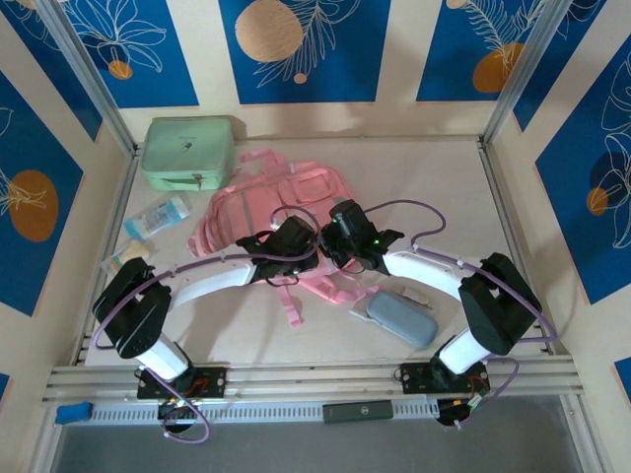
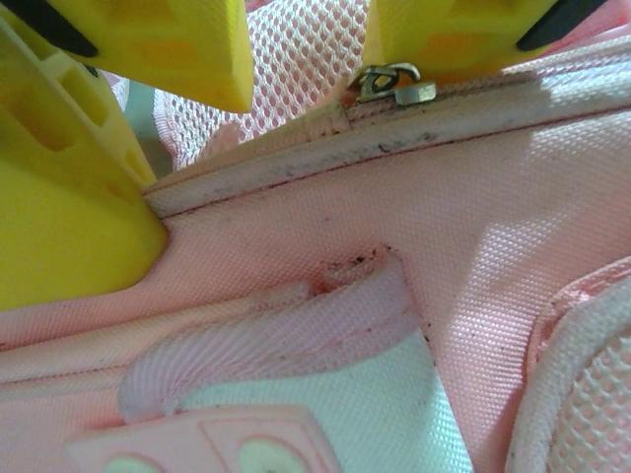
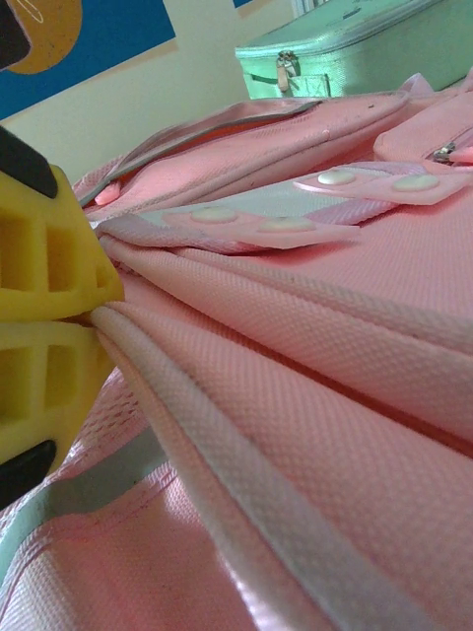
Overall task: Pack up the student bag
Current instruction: Unzip the student bag at the center of the table.
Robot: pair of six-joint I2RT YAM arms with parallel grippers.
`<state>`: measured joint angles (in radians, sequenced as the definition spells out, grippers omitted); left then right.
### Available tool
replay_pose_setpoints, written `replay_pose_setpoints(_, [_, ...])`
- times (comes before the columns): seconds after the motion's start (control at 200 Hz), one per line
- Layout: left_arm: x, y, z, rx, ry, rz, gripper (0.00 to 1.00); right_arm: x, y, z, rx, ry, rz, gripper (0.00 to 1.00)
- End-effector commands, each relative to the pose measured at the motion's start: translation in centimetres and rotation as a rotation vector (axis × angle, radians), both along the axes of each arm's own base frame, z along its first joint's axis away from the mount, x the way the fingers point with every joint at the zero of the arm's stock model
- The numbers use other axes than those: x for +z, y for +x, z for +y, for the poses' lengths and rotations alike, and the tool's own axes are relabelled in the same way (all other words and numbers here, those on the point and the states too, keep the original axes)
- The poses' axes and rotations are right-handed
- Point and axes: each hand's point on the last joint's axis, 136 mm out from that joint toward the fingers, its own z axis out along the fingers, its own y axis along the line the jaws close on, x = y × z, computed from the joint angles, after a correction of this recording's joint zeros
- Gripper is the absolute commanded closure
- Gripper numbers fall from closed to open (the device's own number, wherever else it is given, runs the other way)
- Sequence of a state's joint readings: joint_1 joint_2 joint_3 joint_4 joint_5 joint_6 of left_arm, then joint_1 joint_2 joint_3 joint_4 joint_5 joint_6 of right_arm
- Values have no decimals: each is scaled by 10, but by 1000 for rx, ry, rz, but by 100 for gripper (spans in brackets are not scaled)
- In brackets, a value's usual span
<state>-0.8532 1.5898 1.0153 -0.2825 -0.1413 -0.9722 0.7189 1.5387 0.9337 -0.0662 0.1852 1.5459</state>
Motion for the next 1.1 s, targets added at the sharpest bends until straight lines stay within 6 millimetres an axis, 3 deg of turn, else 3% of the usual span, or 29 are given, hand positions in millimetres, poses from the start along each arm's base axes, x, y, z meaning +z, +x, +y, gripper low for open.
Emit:
replay_pose_setpoints(0.0, [-7, 12, 4, 66, 30, -28, 66, 23, -4, 15, 37, 81, -43, 100])
replay_pose_setpoints(0.165, [-4, 27, 18, 148, 101, -83, 70, 21, -8, 18, 49, 85, -30, 100])
replay_pose_setpoints(0.3, [4, 37, 13, 145, 95, -115, 75, 20, -9, 18, 48, 89, -30, 100])
replay_pose_setpoints(0.62, [14, 42, 17, 136, 83, -151, 96, 17, -12, 15, 62, 75, -30, 100])
replay_pose_setpoints(0.755, [26, 33, 13, 65, 31, -169, 100, 16, -8, 10, 78, 72, -30, 100])
replay_pose_setpoints(0.935, [33, 4, 17, -117, 5, -140, 100, 25, 10, 0, 162, 74, -40, 100])
replay_pose_setpoints(1.095, [23, -22, 49, -204, 81, -61, 100, 27, 34, -30, 166, 50, -41, 100])
